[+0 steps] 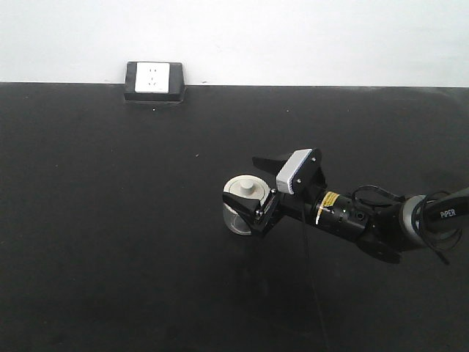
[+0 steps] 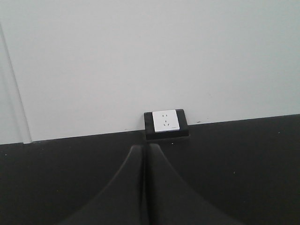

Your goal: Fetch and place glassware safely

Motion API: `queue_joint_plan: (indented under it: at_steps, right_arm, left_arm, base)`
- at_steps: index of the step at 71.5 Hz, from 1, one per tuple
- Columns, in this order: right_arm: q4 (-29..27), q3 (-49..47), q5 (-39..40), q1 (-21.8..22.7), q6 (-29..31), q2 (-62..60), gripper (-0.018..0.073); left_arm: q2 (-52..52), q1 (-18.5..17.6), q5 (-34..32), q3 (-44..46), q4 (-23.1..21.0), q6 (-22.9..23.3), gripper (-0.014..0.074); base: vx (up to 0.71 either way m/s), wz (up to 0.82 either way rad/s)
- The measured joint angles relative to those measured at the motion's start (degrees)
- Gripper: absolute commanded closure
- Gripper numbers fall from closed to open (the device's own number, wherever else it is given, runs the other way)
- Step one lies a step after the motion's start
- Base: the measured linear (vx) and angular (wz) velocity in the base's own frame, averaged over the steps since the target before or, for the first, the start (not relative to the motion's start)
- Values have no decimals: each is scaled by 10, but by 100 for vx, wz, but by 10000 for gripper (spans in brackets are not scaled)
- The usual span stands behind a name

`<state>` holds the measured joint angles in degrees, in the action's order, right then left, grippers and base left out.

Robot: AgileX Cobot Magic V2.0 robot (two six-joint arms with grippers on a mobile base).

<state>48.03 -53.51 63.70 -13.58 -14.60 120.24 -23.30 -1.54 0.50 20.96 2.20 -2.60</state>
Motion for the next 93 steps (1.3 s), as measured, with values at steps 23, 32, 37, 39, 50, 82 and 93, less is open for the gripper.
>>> queue_joint_plan:
  at_steps: [23,32,37,39,50,82,93]
  right_arm:
    - [-3,0,-1,0,-1,-18,-62]
    - [-14,1,-9,0,-13,-55,-54]
    - [-31,9,-19,0,-33,-86,-45]
    - [-45,16,-24,0,-42,-100,-42]
    - [-128,80,-47,0,-53,-190,-22]
    - [-375,242,-292,0,54,-462,-4]
    - [-435,246,-430,0,101,-552,69]
  left_arm:
    - [0,0,0,0,0,0,603]
    - [0,0,0,0,0,0,603]
    - [0,0,0,0,0,0,603]
    - [0,0,0,0,0,0,603]
    - [0,0,0,0,0,0,603]
    - [0,0,0,0,0,0,603]
    - [0,0,0,0,0,0,603]
  base:
    - [0,0]
    - [0,0]
    - [0,0]
    - [0,0]
    - [0,0]
    - [0,0]
    - [0,0]
